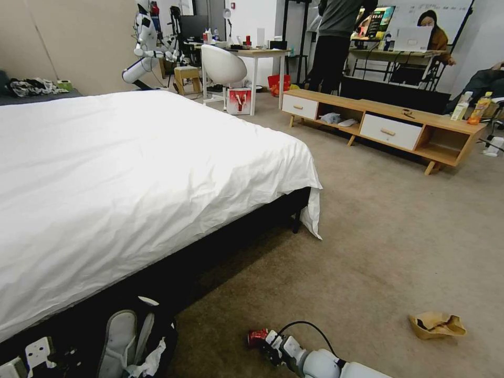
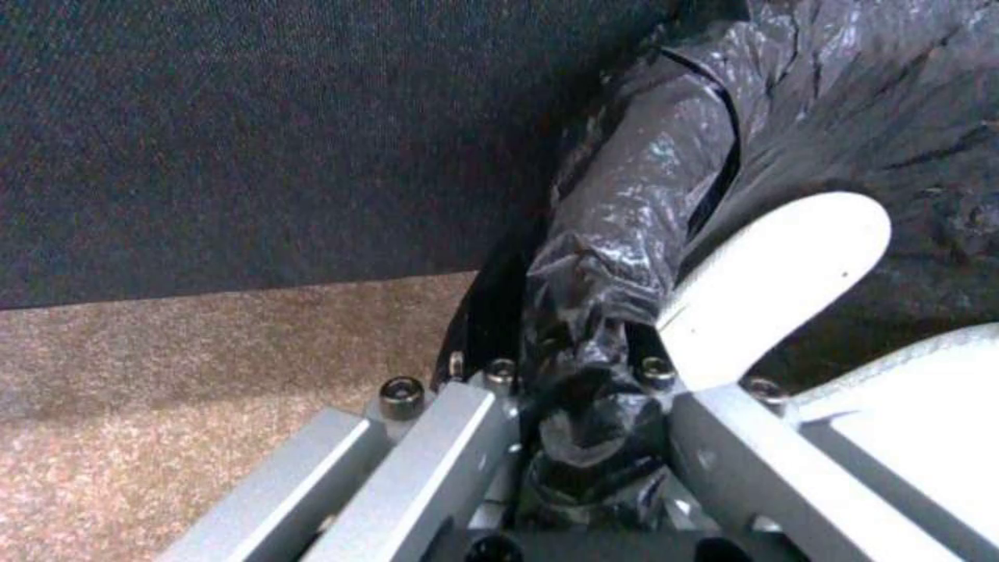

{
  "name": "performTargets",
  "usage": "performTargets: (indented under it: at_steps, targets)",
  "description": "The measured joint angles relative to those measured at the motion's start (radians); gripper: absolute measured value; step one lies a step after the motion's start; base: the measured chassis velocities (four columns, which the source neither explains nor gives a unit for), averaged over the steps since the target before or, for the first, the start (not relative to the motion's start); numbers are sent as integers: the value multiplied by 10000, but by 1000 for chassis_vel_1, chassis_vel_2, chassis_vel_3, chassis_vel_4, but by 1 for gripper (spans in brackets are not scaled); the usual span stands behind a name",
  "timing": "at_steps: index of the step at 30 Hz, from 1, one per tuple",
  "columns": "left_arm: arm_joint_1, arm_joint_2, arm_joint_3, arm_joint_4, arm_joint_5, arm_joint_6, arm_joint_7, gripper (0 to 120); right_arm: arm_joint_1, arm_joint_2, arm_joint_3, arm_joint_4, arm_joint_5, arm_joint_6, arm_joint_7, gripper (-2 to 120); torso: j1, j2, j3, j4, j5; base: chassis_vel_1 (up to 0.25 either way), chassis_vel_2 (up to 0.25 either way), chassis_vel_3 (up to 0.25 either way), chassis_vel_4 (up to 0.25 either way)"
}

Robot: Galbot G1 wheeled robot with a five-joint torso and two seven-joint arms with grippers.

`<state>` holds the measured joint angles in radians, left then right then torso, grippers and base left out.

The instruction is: Pick up the trash bin and place the garbage on the floor into it.

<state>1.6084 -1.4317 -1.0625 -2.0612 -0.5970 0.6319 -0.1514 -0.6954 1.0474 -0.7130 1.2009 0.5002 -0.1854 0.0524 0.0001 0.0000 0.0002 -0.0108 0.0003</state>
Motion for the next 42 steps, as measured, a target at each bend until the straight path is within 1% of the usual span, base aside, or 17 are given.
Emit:
performTargets:
  at_steps: [3,8,11,14,20,22,23,25,26,28,29,32,34,37,39,40,42]
  targets:
    - [0,8,5,-10,2,0,-1,1,-3,-170,75,191,48,-5,43,33,0,0,0,-3,-2,0,0,0,0]
    - [-6,89,27,-71,-53,1,-23,1,134,-848,453,1043,282,12,198,33,0,-1,0,1,-4,0,0,0,0]
    - [-8,108,38,-89,-91,12,-40,1,170,-1018,562,1306,354,18,225,33,0,0,1,1,-4,0,0,0,0]
    - [-10,167,150,-323,-593,183,-231,1,206,-1592,991,2181,576,-30,410,33,1,-1,1,1,0,0,0,0,0]
    - [-15,281,271,-601,-1054,356,-357,1,144,-2053,1440,3016,746,-131,575,33,1,0,0,-3,0,0,0,0,0]
    - [-38,359,347,-800,-1454,479,-483,1,101,-2317,1649,3582,823,-205,703,33,1,0,0,-3,0,0,0,0,0]
    - [-38,359,347,-800,-1454,479,-483,1,101,-2317,1649,3582,823,-205,703,33,1,0,0,-3,0,0,0,0,0]
    - [-76,450,399,-991,-1885,600,-613,1,84,-2574,1814,4159,887,-293,851,33,1,0,0,-4,1,0,0,0,0]
    - [-76,450,399,-991,-1885,600,-613,1,84,-2574,1814,4159,887,-293,851,33,1,0,0,-4,1,0,0,0,0]
    - [-117,576,449,-1190,-2294,709,-710,1,127,-2811,2019,4751,985,-352,970,33,1,-1,0,-3,0,0,0,0,0]
    - [-117,576,449,-1190,-2294,709,-710,1,127,-2811,2019,4751,985,-352,970,33,1,-1,0,-3,0,0,0,0,0]
    - [-153,654,490,-1387,-2664,796,-818,1,215,-3020,2248,5308,1060,-408,1019,33,1,0,-1,-1,-2,0,0,0,0]
    - [-180,706,548,-1590,-2962,881,-879,1,287,-3266,2581,6065,1327,-558,1111,33,0,0,-1,-3,-1,0,0,0,0]
    - [-186,726,564,-1629,-3016,898,-885,1,312,-3325,2684,6267,1425,-601,1150,33,1,0,-1,-3,-2,0,0,0,0]
    - [-212,815,600,-1714,-3134,938,-900,1,463,-3451,2933,6987,1857,-804,1289,33,1,0,-1,-2,-2,0,0,0,0]
    - [-212,815,600,-1714,-3134,938,-900,1,463,-3451,2933,6987,1857,-804,1289,33,1,0,-1,-2,-2,0,0,0,0]
    - [-246,895,602,-1764,-3264,984,-927,1,756,-3388,3009,7625,2372,-999,1451,26,0,0,-1,-4,-3,0,0,0,0]
